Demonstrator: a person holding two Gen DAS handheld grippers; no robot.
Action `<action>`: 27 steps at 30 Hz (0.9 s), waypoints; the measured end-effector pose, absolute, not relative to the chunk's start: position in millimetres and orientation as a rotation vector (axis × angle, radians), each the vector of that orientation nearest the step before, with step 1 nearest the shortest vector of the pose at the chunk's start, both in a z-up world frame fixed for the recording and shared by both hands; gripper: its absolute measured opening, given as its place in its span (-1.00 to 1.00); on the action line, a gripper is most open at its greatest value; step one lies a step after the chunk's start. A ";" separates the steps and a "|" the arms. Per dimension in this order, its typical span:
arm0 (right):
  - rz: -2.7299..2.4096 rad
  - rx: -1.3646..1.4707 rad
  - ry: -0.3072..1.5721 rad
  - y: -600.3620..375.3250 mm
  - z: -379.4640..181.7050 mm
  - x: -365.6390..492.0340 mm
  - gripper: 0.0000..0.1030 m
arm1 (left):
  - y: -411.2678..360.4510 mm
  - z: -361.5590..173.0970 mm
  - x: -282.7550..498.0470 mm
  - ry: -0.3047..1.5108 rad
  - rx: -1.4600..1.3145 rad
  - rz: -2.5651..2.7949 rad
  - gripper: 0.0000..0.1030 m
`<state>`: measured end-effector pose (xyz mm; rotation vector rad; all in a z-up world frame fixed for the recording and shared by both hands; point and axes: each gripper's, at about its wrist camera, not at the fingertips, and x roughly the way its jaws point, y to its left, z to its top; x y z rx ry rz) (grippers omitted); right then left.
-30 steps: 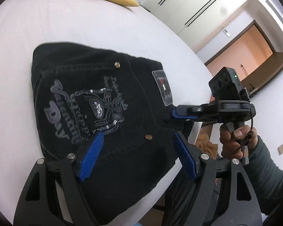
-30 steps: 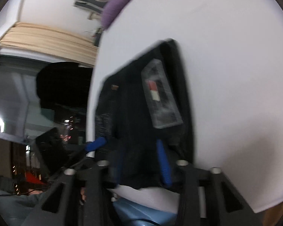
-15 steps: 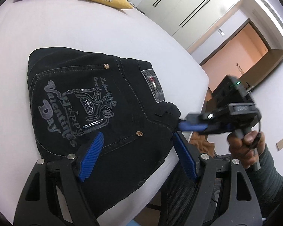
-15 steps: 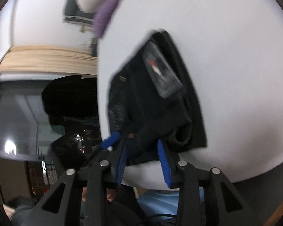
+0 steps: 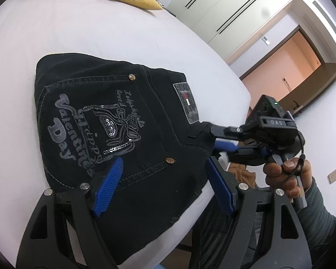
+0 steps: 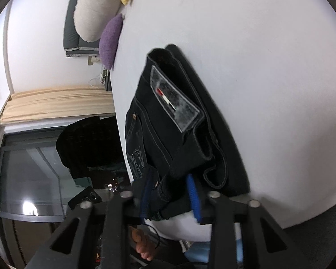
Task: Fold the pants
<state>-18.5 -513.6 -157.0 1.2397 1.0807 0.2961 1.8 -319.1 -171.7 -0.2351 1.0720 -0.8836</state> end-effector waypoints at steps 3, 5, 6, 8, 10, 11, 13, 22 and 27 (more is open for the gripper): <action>0.268 1.205 1.078 -510.7 -151.1 -18.3 -0.77 | -321.0 -175.4 2.8 1.081 -0.231 -0.880 0.46; 0.250 1.195 1.057 -510.9 -144.9 -24.0 -0.80 | -321.0 -175.5 2.7 1.080 -0.235 -0.884 0.46; 0.246 1.200 1.049 -511.0 -142.7 -26.5 -0.80 | -320.0 -175.3 2.7 1.080 -0.242 -0.887 0.46; 0.245 1.224 1.020 -509.1 -135.6 -38.3 -0.82 | -318.3 -174.9 2.9 1.077 -0.251 -0.887 0.46; 0.243 1.242 0.999 -506.3 -134.0 -47.8 -0.82 | -317.1 -177.7 3.7 1.080 -0.250 -0.885 0.46; 0.235 1.250 1.002 -504.7 -138.8 -51.8 -0.83 | -316.9 -181.1 4.3 1.085 -0.246 -0.881 0.46; 0.192 1.274 1.044 -506.6 -162.3 -55.5 -0.86 | -318.3 -185.8 4.2 1.092 -0.227 -0.882 0.45; 0.176 1.314 1.043 -517.5 -175.7 -61.2 -0.87 | -310.7 -165.3 2.8 1.018 -0.245 -0.896 0.46; 0.200 1.312 1.068 -516.1 -174.9 -61.8 -0.88 | -329.5 -192.5 0.6 1.063 -0.134 -0.879 0.46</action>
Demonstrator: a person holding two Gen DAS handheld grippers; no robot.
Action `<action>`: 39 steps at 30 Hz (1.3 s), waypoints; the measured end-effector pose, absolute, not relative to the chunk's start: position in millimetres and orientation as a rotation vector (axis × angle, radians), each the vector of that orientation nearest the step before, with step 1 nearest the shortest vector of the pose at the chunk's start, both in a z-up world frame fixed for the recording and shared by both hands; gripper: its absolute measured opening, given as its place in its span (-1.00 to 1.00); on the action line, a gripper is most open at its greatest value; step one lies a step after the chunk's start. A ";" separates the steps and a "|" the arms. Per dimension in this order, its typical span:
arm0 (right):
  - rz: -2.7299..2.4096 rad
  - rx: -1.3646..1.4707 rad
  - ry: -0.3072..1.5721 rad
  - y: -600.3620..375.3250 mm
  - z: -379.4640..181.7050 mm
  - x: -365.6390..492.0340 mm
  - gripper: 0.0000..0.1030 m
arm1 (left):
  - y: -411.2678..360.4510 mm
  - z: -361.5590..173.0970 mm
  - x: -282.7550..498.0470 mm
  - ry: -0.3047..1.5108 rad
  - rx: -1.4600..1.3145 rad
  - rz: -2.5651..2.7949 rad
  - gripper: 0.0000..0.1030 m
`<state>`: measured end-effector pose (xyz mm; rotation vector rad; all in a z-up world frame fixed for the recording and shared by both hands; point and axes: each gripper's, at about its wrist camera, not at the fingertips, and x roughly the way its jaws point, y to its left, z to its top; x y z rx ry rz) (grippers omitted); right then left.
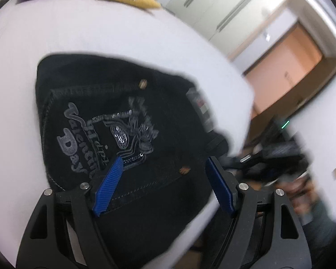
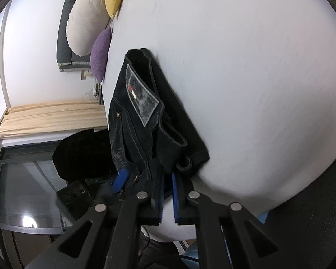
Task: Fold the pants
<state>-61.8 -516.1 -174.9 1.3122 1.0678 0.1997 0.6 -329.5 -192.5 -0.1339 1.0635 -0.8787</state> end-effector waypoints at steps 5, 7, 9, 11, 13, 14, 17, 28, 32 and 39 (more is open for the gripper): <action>0.099 1.123 1.201 -528.4 -138.4 -64.8 -0.37 | -329.3 -196.6 -2.4 1.041 -0.108 -0.888 0.46; 0.114 1.074 1.137 -536.0 -111.5 -61.2 -0.37 | -328.2 -199.1 -5.3 1.035 -0.120 -0.894 0.46; 0.173 1.055 1.058 -534.5 -86.3 -49.2 -0.33 | -328.9 -199.1 -8.9 1.024 -0.114 -0.893 0.46; 0.272 1.017 1.014 -520.3 -71.0 -28.2 -0.08 | -330.5 -199.1 -10.3 1.022 -0.109 -0.894 0.46; 0.359 0.988 1.032 -501.5 -75.3 -4.4 -0.02 | -328.4 -198.8 -11.0 1.019 -0.110 -0.900 0.46; 0.383 0.994 1.065 -494.5 -88.2 4.9 -0.02 | -327.4 -198.5 -13.1 1.016 -0.114 -0.903 0.46; 0.318 0.964 1.214 -493.3 -143.2 12.0 -0.38 | -323.0 -197.3 -13.8 1.010 -0.120 -0.904 0.46; 0.461 1.008 0.987 -507.8 -107.9 54.3 0.37 | -307.3 -165.9 40.1 0.932 -0.215 -0.819 0.46; 0.436 0.985 1.083 -495.1 -144.6 89.2 0.21 | -309.5 -202.9 61.4 1.022 -0.260 -0.832 0.45; 0.327 1.047 0.977 -542.5 -136.9 42.9 0.46 | -287.7 -177.3 51.0 0.982 -0.291 -0.815 0.46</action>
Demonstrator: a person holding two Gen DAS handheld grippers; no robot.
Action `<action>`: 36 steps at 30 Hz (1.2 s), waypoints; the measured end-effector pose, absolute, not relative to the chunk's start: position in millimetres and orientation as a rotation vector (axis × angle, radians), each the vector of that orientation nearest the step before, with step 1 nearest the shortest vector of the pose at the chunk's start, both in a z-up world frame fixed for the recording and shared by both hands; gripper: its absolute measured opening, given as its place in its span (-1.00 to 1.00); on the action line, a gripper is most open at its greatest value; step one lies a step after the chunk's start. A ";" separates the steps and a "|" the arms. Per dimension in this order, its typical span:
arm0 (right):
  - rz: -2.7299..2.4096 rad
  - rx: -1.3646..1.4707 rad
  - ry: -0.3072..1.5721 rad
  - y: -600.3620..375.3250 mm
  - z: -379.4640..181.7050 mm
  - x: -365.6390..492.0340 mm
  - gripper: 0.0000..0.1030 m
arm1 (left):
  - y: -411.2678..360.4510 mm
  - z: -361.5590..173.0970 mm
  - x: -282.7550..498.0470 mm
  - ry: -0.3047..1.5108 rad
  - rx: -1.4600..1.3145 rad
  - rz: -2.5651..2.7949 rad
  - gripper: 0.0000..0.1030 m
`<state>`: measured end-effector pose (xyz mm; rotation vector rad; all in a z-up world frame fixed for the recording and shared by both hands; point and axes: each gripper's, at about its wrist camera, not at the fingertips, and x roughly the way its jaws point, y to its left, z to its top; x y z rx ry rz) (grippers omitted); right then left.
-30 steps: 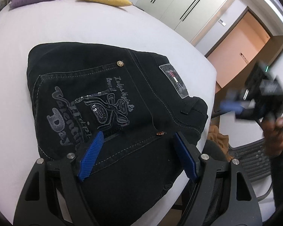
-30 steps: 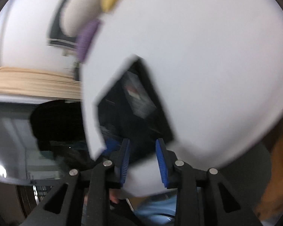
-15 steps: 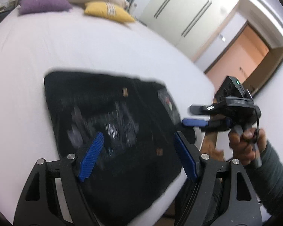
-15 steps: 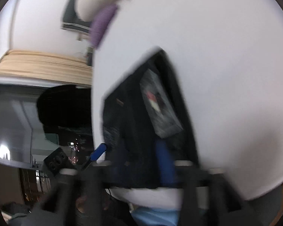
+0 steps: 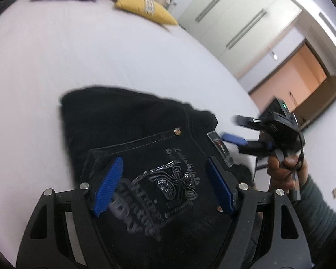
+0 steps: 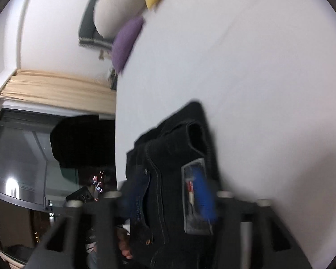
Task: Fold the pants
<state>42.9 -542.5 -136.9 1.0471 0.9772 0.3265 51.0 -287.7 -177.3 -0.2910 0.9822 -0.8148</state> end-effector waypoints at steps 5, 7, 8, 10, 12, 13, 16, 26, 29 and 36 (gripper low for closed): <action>0.369 0.975 0.977 -559.5 -121.5 21.3 0.74 | -249.6 -172.5 34.3 1.000 -0.334 -0.752 0.81; 0.352 0.969 1.033 -564.4 -134.0 22.1 0.73 | -234.6 -189.5 30.2 1.066 -0.381 -0.713 0.82; 0.355 0.976 1.052 -564.9 -139.4 26.0 0.69 | -230.1 -197.8 30.7 1.105 -0.401 -0.691 0.82; 0.358 0.982 1.090 -555.0 -154.5 34.1 0.62 | -232.5 -210.0 32.2 1.166 -0.440 -0.673 0.82; 0.363 0.970 1.096 -547.9 -156.9 41.2 0.62 | -237.1 -208.9 35.4 1.169 -0.443 -0.709 0.83; 0.386 0.975 1.090 -542.9 -156.9 44.6 0.58 | -241.9 -210.9 40.2 1.193 -0.446 -0.732 0.83; 0.416 0.954 1.122 -526.2 -157.8 53.7 0.47 | -253.8 -213.5 51.6 1.228 -0.428 -0.733 0.83; 0.346 0.853 1.193 -511.2 -162.1 66.2 -0.29 | -259.5 -207.7 62.7 1.293 -0.344 -0.717 -0.03; 0.312 0.761 1.182 -501.1 -149.8 62.4 -0.43 | -254.5 -204.6 61.1 1.278 -0.331 -0.706 -0.21; 0.240 0.549 1.140 -473.5 -110.5 62.6 -0.60 | -243.2 -184.8 62.2 1.239 -0.342 -0.713 -0.57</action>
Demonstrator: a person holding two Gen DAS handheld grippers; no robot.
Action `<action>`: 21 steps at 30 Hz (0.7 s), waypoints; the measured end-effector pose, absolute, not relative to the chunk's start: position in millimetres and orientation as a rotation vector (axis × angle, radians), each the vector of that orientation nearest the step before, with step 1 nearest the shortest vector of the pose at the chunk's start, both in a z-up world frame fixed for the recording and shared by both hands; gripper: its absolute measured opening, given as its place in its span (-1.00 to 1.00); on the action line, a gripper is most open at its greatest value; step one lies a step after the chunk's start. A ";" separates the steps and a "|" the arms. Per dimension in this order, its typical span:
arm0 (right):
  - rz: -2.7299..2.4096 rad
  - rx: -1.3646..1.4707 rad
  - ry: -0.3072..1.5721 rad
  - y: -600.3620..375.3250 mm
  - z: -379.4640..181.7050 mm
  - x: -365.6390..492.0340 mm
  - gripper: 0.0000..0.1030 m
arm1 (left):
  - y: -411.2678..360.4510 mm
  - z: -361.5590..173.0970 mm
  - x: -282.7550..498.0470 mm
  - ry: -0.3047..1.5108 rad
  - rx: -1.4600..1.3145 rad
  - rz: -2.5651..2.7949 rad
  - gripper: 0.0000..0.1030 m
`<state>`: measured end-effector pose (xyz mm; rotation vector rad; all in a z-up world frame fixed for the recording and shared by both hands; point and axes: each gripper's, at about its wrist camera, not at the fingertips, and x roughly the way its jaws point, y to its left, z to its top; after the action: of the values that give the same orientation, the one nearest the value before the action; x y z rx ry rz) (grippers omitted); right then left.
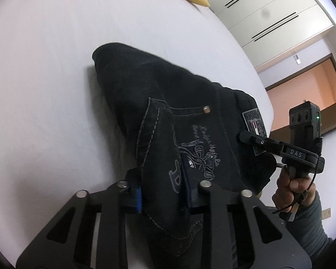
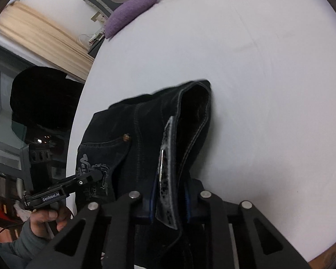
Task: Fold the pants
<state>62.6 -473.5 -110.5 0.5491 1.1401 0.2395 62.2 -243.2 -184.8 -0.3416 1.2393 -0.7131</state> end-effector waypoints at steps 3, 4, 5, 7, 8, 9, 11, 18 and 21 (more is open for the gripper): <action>0.247 0.488 1.120 -464.1 -91.5 68.0 -0.61 | -236.5 -175.7 64.4 1.222 -0.354 -0.725 -0.61; 0.256 0.472 1.109 -460.1 -83.2 71.6 -0.61 | -232.5 -171.4 65.9 1.215 -0.360 -0.722 -0.62; 0.266 0.466 1.099 -458.0 -77.1 75.5 -0.62 | -228.8 -166.0 66.9 1.203 -0.362 -0.716 -0.62; 0.296 0.456 1.076 -450.5 -63.7 88.2 -0.63 | -215.4 -148.1 73.2 1.160 -0.353 -0.706 -0.62; 0.304 0.450 1.064 -447.0 -57.8 96.0 -0.63 | -202.8 -140.1 77.5 1.136 -0.345 -0.702 -0.62; 0.313 0.444 1.051 -444.5 -52.7 103.9 -0.63 | -193.7 -130.4 83.7 1.111 -0.336 -0.694 -0.62; 0.339 0.450 1.028 -437.5 -43.3 124.4 -0.63 | -173.8 -113.0 101.3 1.072 -0.325 -0.671 -0.62; 0.394 0.485 1.007 -404.6 -41.3 212.2 -0.63 | -126.2 -102.5 173.5 1.046 -0.266 -0.584 -0.62; 0.391 0.507 1.029 -400.8 -58.1 247.8 -0.63 | -116.5 -111.1 199.0 1.048 -0.250 -0.571 -0.62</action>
<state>247.8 -400.8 -58.1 0.5065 1.0288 0.3906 199.0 -116.5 -111.1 -0.2505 1.0480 -0.5707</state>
